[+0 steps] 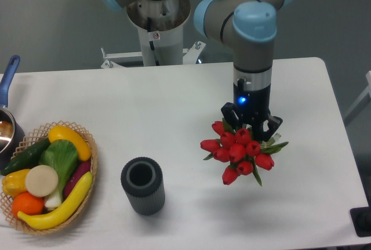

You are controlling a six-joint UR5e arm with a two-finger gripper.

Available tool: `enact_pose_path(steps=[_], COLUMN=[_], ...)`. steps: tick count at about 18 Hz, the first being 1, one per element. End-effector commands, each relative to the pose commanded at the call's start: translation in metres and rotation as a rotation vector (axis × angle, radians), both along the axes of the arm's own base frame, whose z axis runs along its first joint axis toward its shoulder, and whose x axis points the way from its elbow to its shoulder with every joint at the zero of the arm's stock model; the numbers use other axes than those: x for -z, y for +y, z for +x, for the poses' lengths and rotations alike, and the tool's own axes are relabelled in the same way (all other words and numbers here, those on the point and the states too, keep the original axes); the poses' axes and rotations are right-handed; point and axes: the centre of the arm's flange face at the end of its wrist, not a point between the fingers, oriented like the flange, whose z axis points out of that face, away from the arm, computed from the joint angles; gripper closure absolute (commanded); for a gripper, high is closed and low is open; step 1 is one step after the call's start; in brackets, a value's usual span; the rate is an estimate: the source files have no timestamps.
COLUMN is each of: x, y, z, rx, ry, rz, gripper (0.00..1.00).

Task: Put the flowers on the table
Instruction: 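Lower the held tulip bouquet down onto the table surface, then open the gripper to release the tulips and lift away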

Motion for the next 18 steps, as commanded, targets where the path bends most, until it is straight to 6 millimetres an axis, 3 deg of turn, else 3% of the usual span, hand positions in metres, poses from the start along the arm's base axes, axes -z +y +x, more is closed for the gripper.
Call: enact_pose_path(steps=[11, 18], x=[0.091, 0.104], y=[0.02, 0.027], z=[-0.009, 0.005], rx=[0.037, 0.059], ry=[-0.068, -0.099], rz=[-0.151, -0.169], gripper=[0.6, 0.58])
